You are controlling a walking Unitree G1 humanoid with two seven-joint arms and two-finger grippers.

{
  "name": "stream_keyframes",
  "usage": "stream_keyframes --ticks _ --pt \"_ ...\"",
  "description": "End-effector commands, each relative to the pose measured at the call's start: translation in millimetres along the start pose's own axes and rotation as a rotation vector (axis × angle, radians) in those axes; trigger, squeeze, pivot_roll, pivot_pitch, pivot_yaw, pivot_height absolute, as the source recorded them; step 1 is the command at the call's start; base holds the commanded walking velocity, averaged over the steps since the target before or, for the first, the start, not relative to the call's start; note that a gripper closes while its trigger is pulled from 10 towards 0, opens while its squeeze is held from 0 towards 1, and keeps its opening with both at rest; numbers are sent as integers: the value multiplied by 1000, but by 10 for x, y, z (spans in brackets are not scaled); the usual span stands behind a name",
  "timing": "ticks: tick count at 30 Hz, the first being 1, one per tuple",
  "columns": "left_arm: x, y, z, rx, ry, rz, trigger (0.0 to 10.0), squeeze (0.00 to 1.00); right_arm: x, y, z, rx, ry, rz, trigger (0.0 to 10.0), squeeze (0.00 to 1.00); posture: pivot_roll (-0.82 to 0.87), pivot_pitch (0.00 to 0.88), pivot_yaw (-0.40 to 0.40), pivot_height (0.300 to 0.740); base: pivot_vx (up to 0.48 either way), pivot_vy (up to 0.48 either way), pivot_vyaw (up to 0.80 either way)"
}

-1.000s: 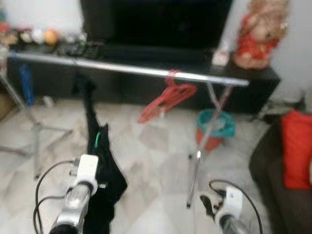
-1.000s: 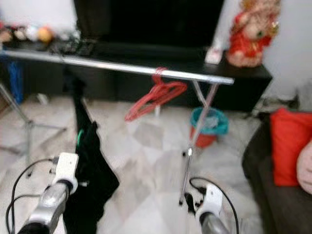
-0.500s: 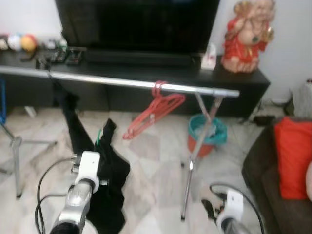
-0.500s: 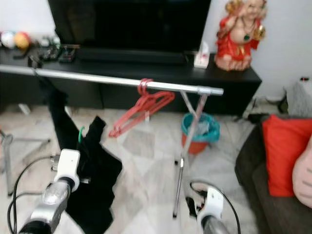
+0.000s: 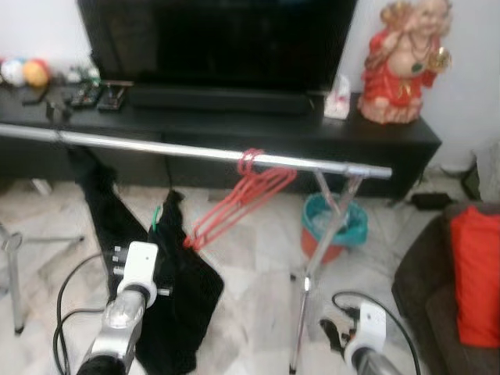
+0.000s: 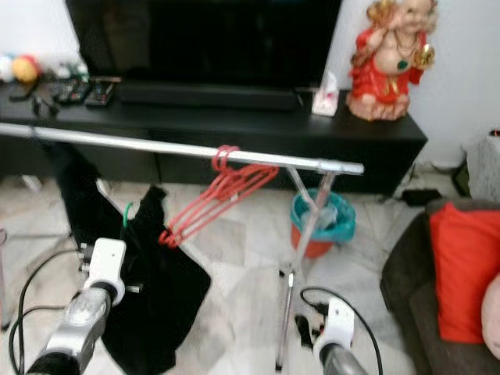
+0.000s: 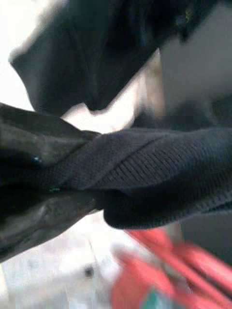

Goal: Hang hanger

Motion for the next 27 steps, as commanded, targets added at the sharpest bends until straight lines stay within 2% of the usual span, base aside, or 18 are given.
stream_keyframes --ticks 1,5,9,14,17,20,23,27 --pt "-86 27 184 58 30 6 10000 0 -65 26 79 17 2 11 10000 0 3 0 -50 740 315 0 0" --pt "-136 7 211 73 66 15 10000 0 -54 26 81 23 35 -6 10000 0 5 0 -49 740 307 0 0" --pt "-115 -58 249 118 32 -3 10000 0 -52 26 89 26 28 -7 10000 0 3 0 -50 740 72 0 0" --pt "-106 -128 183 105 44 -39 10000 0 -60 27 95 27 23 0 10000 0 3 0 -50 740 0 0 0" --pt "-266 -181 194 91 57 -47 10000 0 -67 28 96 27 20 5 10000 0 9 0 -51 740 0 0 0" --pt "-340 -170 254 96 61 -45 10000 0 -68 28 96 27 20 4 10000 0 12 0 -50 740 0 0 0" --pt "-384 -108 417 118 86 -65 10000 0 -71 29 97 27 21 4 10000 0 11 0 -49 740 0 0 0" --pt "-341 -51 528 132 86 -95 10000 0 -77 29 98 27 19 7 10000 0 7 0 -44 740 0 143 0"
Point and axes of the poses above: a point about 5 cm out from each wrist's last joint towards the gripper, its own y axis pointing out of the wrist towards the gripper, its own z axis along the axis of the wrist's last joint, x = y × z, the point moved 6 cm from there along y, pointing out of the wrist towards the gripper, and after that the axes turned 8 degrees about -y, right-handed, at the moved point
